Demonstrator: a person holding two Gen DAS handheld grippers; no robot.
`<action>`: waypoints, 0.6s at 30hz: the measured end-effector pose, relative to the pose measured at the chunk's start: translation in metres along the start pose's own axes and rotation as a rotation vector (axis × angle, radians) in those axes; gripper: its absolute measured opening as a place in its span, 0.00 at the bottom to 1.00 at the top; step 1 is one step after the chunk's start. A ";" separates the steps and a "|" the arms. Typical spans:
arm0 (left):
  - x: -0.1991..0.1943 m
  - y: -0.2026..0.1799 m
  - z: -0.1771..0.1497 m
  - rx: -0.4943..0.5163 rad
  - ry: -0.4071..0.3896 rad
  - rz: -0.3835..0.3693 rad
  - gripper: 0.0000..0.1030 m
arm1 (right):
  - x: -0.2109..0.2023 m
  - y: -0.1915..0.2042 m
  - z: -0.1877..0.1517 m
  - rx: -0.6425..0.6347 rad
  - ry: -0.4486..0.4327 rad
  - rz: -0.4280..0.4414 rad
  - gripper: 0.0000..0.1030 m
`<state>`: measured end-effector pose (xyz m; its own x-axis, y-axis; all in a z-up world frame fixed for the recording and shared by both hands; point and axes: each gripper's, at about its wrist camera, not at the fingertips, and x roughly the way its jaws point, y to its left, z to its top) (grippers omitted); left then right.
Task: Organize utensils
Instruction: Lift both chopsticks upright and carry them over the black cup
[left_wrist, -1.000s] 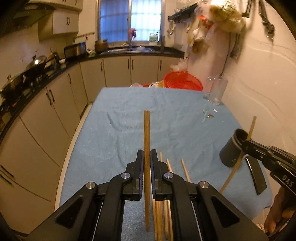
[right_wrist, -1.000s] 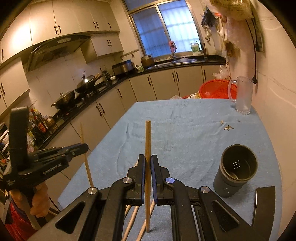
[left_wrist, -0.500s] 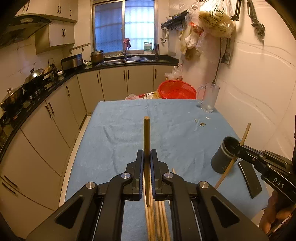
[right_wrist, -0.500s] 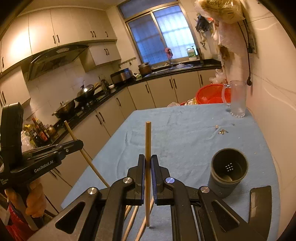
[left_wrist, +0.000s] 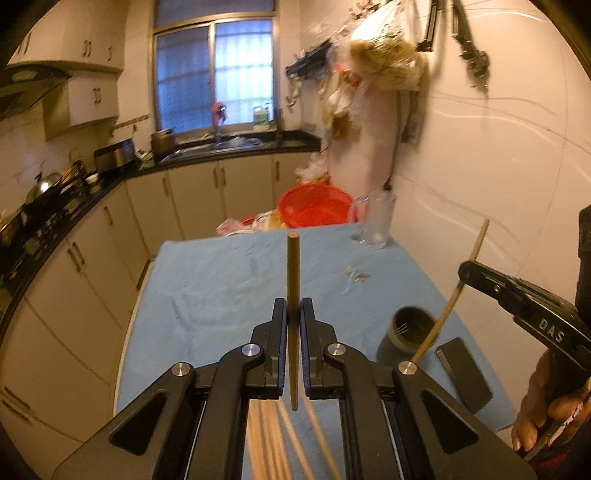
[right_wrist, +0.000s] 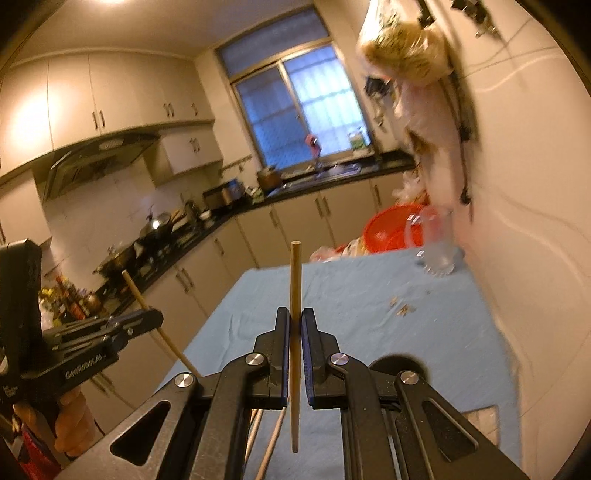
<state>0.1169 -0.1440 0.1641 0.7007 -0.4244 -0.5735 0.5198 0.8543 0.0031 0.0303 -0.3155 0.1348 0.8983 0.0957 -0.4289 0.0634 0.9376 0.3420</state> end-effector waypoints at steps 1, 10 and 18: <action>0.000 -0.007 0.006 0.006 -0.007 -0.014 0.06 | -0.005 -0.005 0.006 0.003 -0.016 -0.009 0.07; 0.007 -0.065 0.056 0.035 -0.059 -0.126 0.06 | -0.025 -0.044 0.043 0.038 -0.084 -0.084 0.07; 0.030 -0.111 0.080 0.061 -0.061 -0.206 0.06 | -0.020 -0.080 0.057 0.053 -0.091 -0.130 0.07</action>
<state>0.1195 -0.2760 0.2118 0.6036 -0.6070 -0.5169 0.6827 0.7284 -0.0583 0.0321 -0.4116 0.1641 0.9167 -0.0584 -0.3953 0.2024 0.9209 0.3333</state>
